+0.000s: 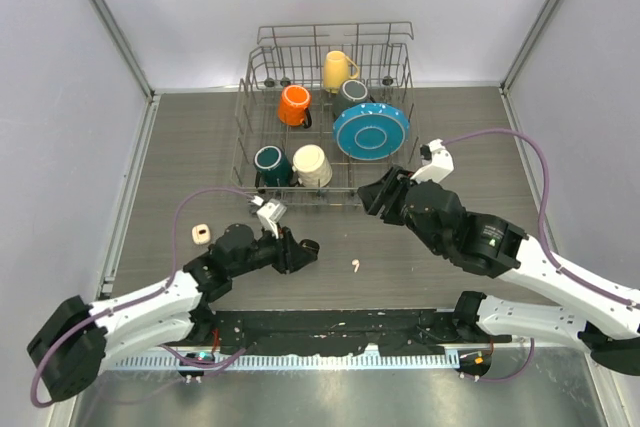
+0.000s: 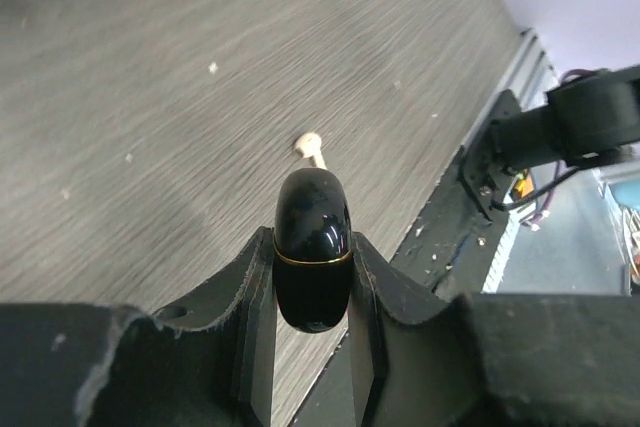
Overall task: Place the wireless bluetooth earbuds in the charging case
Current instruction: Place the charging case at the center of the board.
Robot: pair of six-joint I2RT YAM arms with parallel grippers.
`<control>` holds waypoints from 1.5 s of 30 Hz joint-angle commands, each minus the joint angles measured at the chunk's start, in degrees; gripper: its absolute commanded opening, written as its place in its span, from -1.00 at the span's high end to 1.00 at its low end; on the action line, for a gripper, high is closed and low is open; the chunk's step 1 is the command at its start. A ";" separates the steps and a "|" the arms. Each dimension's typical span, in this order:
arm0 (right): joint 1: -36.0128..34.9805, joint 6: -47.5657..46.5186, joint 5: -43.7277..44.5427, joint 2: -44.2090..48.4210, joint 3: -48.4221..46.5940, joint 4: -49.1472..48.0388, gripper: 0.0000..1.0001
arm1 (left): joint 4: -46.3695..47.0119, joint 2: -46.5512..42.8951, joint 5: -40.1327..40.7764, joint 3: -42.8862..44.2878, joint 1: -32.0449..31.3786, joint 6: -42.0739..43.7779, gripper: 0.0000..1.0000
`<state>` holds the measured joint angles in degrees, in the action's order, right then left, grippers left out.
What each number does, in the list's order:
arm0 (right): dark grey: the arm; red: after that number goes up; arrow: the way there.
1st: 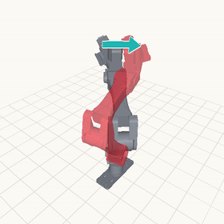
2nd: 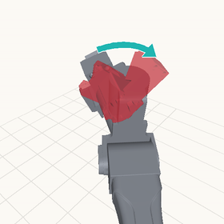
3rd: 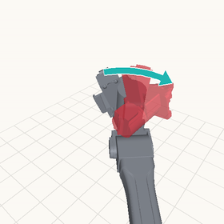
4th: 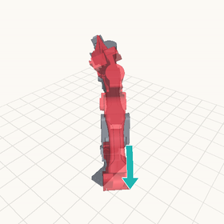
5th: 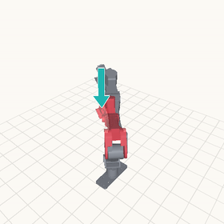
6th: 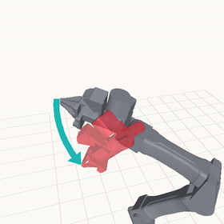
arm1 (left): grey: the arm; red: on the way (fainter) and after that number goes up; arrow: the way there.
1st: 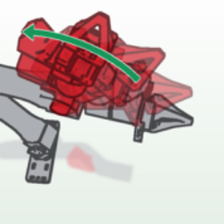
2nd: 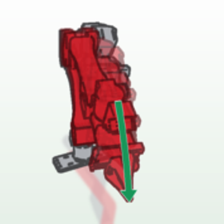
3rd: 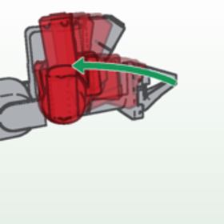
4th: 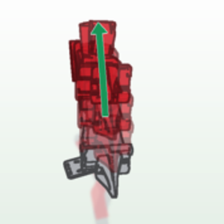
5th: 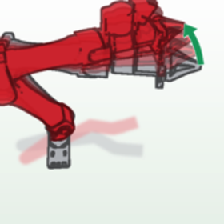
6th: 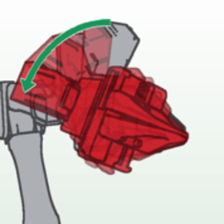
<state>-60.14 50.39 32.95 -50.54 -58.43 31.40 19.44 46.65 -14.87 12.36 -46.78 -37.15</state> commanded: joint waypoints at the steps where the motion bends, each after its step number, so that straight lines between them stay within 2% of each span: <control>1: 0.29 1.55 0.28 -1.39 0.34 -1.25 -0.14 | 2.71 9.99 2.31 1.78 0.03 -6.44 0.99; 8: 0.46 2.08 -1.22 -1.49 0.95 -2.48 -0.14 | 11.23 24.52 0.28 3.20 -1.20 -9.87 1.00; 10: 0.37 2.34 -1.13 -1.14 1.30 -2.57 -0.14 | 12.11 25.85 0.72 3.37 -1.38 -10.22 0.99; 21: 0.46 2.87 0.10 0.36 2.80 -2.57 -0.14 | 9.56 29.11 2.66 5.04 -2.35 -10.75 0.60; 25: 0.55 2.78 0.10 0.18 3.06 -2.48 -0.14 | 5.10 28.15 4.15 5.92 -2.52 -10.14 0.55; 30: 0.46 3.05 0.36 0.80 3.77 -2.57 -0.14 | -2.19 25.51 6.96 7.15 -2.70 -9.09 0.25; 31: 0.46 2.96 0.45 0.97 3.85 -2.66 -0.14 | -3.35 24.55 7.31 7.59 -2.70 -8.56 0.11; 39: 0.46 3.22 0.71 1.68 4.82 -3.01 -0.14 | -11.35 19.01 11.00 8.12 -2.70 -8.29 -0.42; 40: 0.46 3.31 0.63 1.76 4.82 -3.01 -0.14 | -12.23 18.22 11.44 8.12 -2.78 -8.38 -0.56; 44: 0.46 3.05 0.89 2.12 5.00 -3.01 -0.14 | -19.24 11.46 16.35 8.73 -2.79 -8.29 -0.76; 45: 0.46 2.96 0.89 2.20 5.00 -2.92 -0.14 | -21.70 7.53 17.50 8.73 -2.70 -8.29 -0.89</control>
<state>-59.86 52.88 31.92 -49.71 -53.39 30.61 6.22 62.08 -3.53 18.76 -49.30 -46.04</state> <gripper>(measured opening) 0.569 0.869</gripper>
